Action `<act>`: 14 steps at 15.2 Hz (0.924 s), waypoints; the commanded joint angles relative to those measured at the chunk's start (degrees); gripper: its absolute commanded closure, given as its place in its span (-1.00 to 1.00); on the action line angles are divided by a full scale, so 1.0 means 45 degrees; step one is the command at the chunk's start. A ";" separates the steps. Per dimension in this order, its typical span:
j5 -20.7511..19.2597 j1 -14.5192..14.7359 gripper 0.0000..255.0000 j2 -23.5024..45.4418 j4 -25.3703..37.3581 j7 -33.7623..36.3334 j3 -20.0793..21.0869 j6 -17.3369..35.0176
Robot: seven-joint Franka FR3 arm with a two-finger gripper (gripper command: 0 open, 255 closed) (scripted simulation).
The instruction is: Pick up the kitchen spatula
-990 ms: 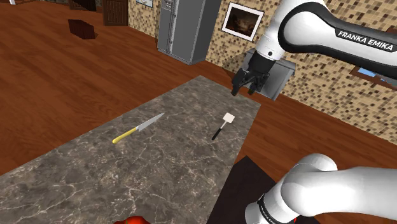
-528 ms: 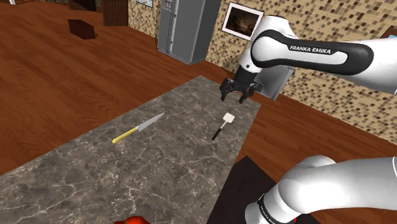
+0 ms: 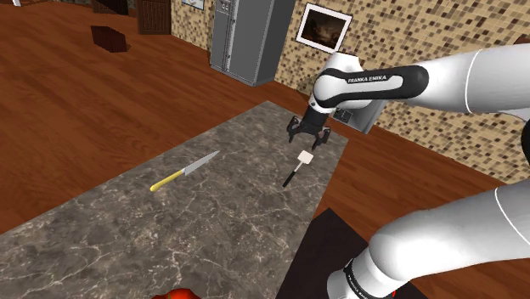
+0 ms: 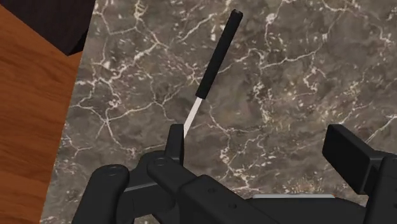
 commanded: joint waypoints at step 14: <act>0.0421 -0.1205 -1.00 0.4218 -0.0203 0.2999 -0.0620 0.3671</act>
